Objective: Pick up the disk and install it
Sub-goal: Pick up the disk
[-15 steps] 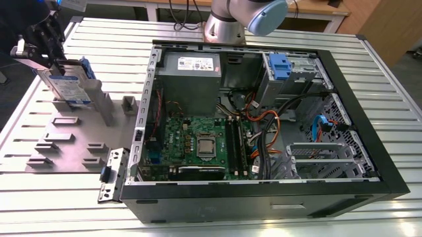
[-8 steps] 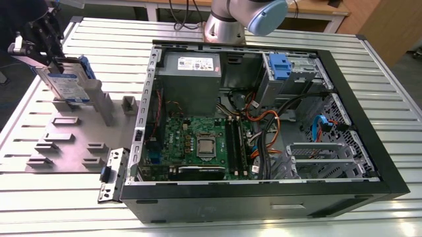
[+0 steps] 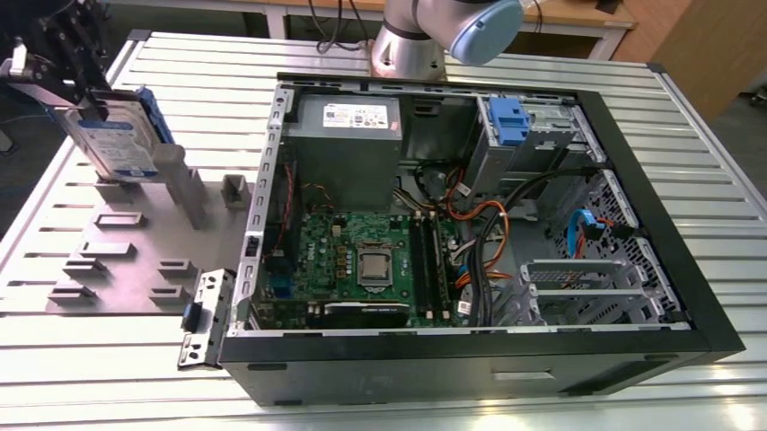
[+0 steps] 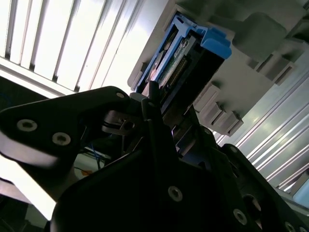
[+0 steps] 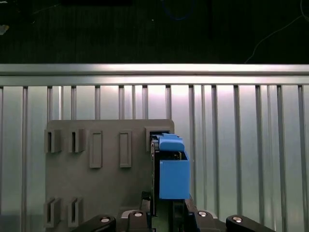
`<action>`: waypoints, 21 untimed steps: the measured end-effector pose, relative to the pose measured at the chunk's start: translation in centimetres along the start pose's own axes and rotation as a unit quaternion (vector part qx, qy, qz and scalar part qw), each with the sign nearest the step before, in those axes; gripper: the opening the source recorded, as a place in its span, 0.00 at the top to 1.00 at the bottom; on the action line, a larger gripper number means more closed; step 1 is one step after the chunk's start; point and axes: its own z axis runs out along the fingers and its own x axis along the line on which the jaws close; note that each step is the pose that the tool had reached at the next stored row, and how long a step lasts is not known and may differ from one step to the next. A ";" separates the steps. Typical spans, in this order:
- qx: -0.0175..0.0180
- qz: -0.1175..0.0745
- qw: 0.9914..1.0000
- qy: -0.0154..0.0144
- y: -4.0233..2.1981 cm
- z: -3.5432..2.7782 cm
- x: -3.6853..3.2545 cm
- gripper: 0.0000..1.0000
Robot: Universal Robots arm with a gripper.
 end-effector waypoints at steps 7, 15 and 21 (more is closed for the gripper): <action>0.000 0.000 1.000 0.000 0.04 -1.74 -0.10 0.65; 0.000 0.000 1.000 0.000 0.05 -2.08 -0.12 0.65; 0.000 0.000 1.000 0.000 0.06 -2.36 -0.14 0.65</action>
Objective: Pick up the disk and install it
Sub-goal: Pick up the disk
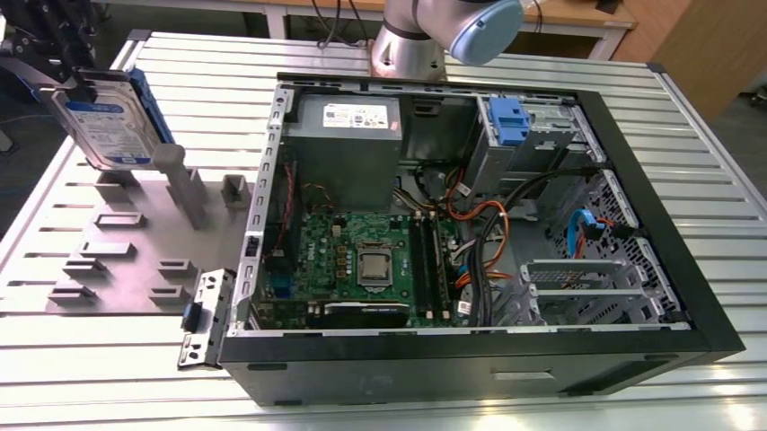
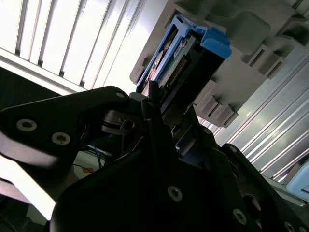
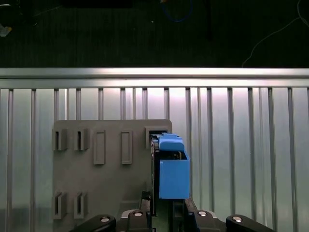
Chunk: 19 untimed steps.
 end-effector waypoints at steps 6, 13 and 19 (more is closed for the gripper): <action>0.000 0.000 1.000 0.000 0.00 -0.03 0.00 0.65; 0.000 0.000 1.000 0.000 0.01 -0.71 -0.04 0.65; 0.000 0.000 1.000 0.000 0.04 -1.76 -0.10 0.65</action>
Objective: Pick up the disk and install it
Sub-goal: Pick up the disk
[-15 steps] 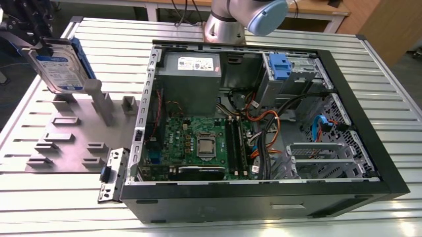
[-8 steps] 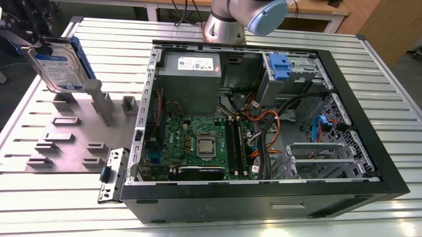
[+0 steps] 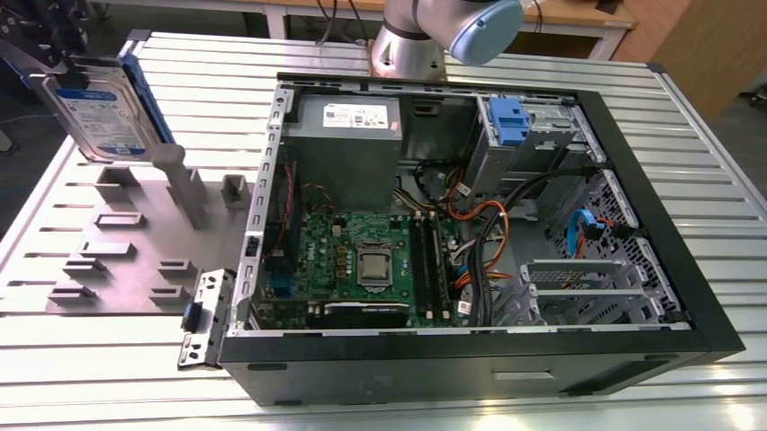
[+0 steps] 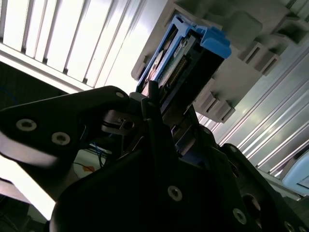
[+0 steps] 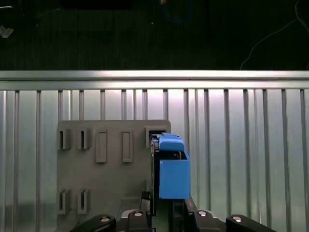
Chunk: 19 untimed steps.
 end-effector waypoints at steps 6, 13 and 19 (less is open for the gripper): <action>0.000 0.000 1.000 0.000 0.01 -0.41 -0.02 0.65; 0.000 0.000 1.000 -0.001 0.01 -0.41 -0.02 0.65; 0.000 0.000 1.000 -0.001 0.02 -0.61 -0.03 0.65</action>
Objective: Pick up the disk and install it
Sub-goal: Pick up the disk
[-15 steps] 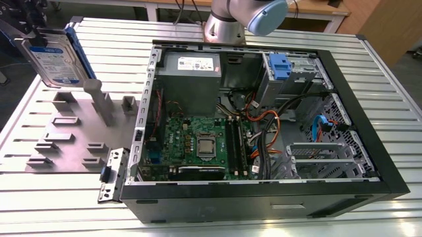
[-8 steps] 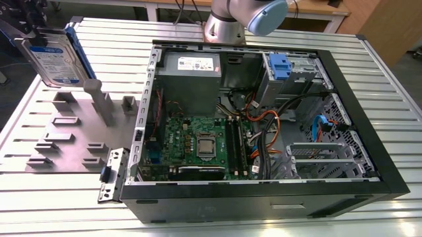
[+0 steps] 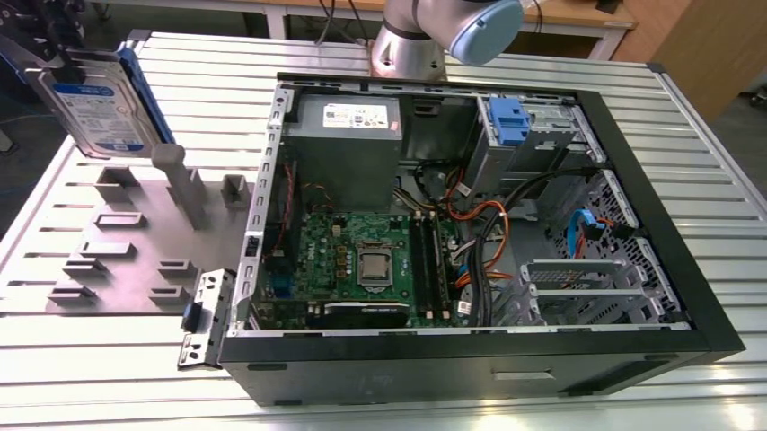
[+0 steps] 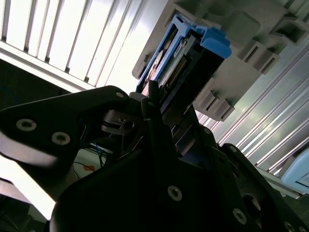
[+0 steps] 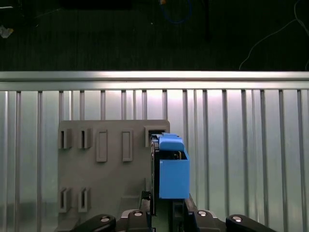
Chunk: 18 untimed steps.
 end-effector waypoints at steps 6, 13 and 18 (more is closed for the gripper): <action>0.000 0.000 1.000 0.000 0.04 -1.77 -0.11 0.65; 0.000 0.000 1.000 0.000 0.10 -4.02 -0.25 0.65; 0.000 0.000 1.000 0.000 0.14 -5.54 -0.34 0.65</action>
